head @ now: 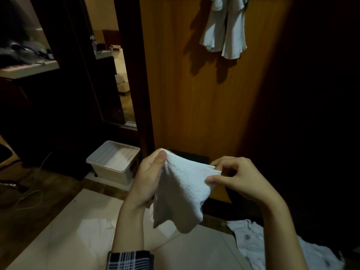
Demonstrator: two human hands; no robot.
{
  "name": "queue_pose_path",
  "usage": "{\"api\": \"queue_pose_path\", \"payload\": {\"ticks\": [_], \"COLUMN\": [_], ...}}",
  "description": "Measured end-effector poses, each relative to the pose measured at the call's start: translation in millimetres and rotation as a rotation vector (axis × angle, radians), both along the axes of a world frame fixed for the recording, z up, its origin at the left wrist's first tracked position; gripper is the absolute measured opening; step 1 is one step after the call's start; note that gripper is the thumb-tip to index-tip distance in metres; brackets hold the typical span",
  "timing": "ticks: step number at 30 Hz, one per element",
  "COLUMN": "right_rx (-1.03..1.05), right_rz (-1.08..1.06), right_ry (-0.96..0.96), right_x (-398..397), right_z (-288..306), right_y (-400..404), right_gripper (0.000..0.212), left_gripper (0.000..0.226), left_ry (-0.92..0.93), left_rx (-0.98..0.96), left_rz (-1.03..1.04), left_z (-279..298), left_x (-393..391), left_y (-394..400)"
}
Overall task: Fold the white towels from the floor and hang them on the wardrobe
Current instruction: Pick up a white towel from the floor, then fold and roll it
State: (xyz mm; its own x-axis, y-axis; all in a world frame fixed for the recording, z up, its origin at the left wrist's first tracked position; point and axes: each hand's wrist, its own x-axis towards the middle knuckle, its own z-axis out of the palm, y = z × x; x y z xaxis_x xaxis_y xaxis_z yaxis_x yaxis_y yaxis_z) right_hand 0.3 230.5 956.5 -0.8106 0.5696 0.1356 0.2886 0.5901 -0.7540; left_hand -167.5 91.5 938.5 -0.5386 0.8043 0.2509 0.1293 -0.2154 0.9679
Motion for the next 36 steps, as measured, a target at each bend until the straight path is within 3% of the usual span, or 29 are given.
{"api": "queue_pose_path", "payload": {"ticks": [6, 9, 11, 14, 17, 21, 26, 30, 36], "right_rx": [0.061, -0.143, -0.175, 0.152, 0.172, 0.198, 0.335, 0.581, 0.853], "right_rz": [-0.044, -0.031, -0.052, -0.137, -0.147, -0.128, -0.051, 0.028, 0.256], "right_ry": [0.209, 0.465, 0.495, 0.328, 0.406, 0.320, 0.196, 0.004, -0.149], "right_x": [-1, -6, -9, -11, -12, -15, -23, -31, -38], "right_z": [3, 0, -8, -23, -24, -22, -27, -31, -28], "right_y": [-7, -10, -8, -1, 1, -1, -3, -6, -1], "right_gripper": [0.011, 0.008, 0.009, 0.009, 0.015, 0.041, 0.021, 0.008, 0.066], "left_gripper": [0.033, 0.032, 0.030, 0.031, 0.033, 0.026, 0.028, 0.029, 0.029], "left_ry": [0.019, -0.003, 0.048, 0.111, 0.062, -0.024, -0.254, -0.270, -0.234], "left_rx": [-0.005, 0.019, -0.007, -0.063, -0.091, -0.157, -0.103, -0.061, -0.049], "left_rz": [0.054, 0.055, 0.025, -0.016, -0.018, -0.034, 0.003, 0.014, 0.054], "left_z": [-4, -7, -9, -12, -13, -15, -19, -22, -29], "left_x": [-6, -10, -11, -12, -16, -20, -20, -21, -25], "left_y": [-3, -4, -6, -8, -6, -7, 0, 0, -5]}}
